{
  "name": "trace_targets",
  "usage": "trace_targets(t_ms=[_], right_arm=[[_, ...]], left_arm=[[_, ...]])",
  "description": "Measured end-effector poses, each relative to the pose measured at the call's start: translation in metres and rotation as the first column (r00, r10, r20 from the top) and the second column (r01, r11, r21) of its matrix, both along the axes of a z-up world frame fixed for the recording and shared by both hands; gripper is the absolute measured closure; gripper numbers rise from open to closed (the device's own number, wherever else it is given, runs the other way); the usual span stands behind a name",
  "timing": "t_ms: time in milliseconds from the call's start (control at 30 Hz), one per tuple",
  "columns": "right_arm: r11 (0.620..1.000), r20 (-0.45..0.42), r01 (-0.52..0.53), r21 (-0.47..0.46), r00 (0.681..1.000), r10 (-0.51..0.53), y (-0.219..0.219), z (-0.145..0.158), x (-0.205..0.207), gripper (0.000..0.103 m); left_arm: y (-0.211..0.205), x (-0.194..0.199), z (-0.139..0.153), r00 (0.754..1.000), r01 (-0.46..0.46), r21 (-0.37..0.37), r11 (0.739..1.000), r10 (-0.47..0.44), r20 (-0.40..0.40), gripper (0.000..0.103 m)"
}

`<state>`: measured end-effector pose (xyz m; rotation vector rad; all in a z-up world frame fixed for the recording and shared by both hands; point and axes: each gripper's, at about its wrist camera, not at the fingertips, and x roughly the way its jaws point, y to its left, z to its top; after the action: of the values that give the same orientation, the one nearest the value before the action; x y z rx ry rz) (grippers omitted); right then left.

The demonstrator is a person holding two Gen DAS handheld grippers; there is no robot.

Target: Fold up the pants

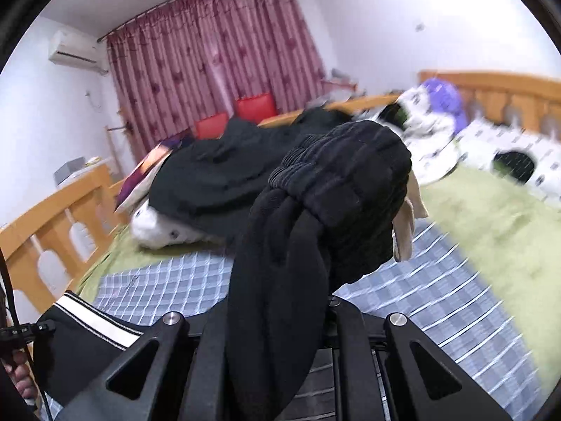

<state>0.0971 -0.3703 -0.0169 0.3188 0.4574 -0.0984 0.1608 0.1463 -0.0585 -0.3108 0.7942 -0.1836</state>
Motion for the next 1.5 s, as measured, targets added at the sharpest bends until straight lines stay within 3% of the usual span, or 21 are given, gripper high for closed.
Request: trace_targets(t_ms=[100, 200, 333, 400, 500, 667, 733, 833, 900, 1000, 1133, 1233, 1367, 1500], right_arm=[[0.999, -0.129, -0.031, 0.035, 0.991, 0.035, 0.012, -0.053, 0.021, 0.092], [0.999, -0.252, 0.043, 0.005, 0.967, -0.040, -0.003, -0.113, 0.029, 0.091], [0.995, -0.339, 0.033, 0.093, 0.941, 0.000, -0.030, -0.148, 0.027, 0.089], [0.997, -0.359, 0.016, 0.080, 0.933, 0.014, -0.026, -0.147, 0.023, 0.087], [1.000, -0.412, -0.004, 0.025, 0.911, 0.014, -0.019, -0.151, 0.022, 0.081], [0.999, -0.479, 0.013, 0.029, 0.878, 0.002, -0.018, -0.150, 0.002, 0.066], [1.000, -0.478, 0.016, -0.023, 0.878, -0.025, -0.017, -0.140, -0.013, 0.064], [0.986, -0.443, -0.034, -0.162, 0.896, -0.042, -0.008, -0.115, -0.034, 0.062], [0.977, -0.395, -0.039, -0.210, 0.918, -0.049, -0.006, -0.101, -0.041, 0.062], [0.978, -0.338, -0.059, -0.200, 0.941, -0.012, -0.004, -0.092, -0.041, 0.058], [0.980, -0.352, -0.092, -0.179, 0.936, 0.024, 0.002, -0.109, -0.021, 0.058], [0.980, -0.454, -0.086, -0.182, 0.891, -0.006, 0.003, -0.144, -0.001, 0.057], [0.954, -0.454, -0.148, -0.261, 0.891, 0.014, 0.019, -0.143, -0.006, 0.054], [0.966, -0.402, -0.166, -0.200, 0.913, 0.073, 0.033, -0.115, -0.026, 0.054]], left_arm=[[0.018, 0.004, -0.045, 0.995, -0.040, 0.042, 0.998, 0.044, -0.084, 0.093], [0.026, 0.008, -0.083, 0.987, -0.086, 0.108, 0.990, 0.099, -0.129, 0.093], [0.038, 0.016, -0.109, 0.968, -0.120, 0.068, 0.990, 0.132, -0.213, 0.091], [0.041, 0.013, -0.110, 0.966, -0.138, 0.065, 0.988, 0.149, -0.210, 0.079], [0.038, 0.010, -0.111, 0.960, -0.161, 0.152, 0.975, 0.190, -0.204, 0.066], [0.033, 0.000, -0.095, 0.962, -0.191, 0.261, 0.946, 0.233, -0.141, 0.062], [0.034, -0.005, -0.084, 0.964, -0.209, 0.294, 0.933, 0.247, -0.097, 0.062], [0.038, -0.014, -0.068, 0.972, -0.213, 0.254, 0.944, 0.232, -0.048, 0.062], [0.041, -0.017, -0.061, 0.977, -0.204, 0.191, 0.960, 0.212, -0.024, 0.051], [0.038, -0.017, -0.065, 0.984, -0.167, 0.125, 0.978, 0.173, -0.034, 0.048], [0.019, -0.007, -0.088, 0.984, -0.117, 0.189, 0.975, 0.139, -0.112, 0.048], [0.005, 0.001, -0.111, 0.973, -0.066, 0.259, 0.964, 0.120, -0.197, 0.045], [0.010, -0.003, -0.118, 0.964, -0.101, 0.176, 0.979, 0.140, -0.227, 0.042], [0.014, -0.016, -0.107, 0.969, -0.088, 0.158, 0.984, 0.121, -0.214, 0.042]])
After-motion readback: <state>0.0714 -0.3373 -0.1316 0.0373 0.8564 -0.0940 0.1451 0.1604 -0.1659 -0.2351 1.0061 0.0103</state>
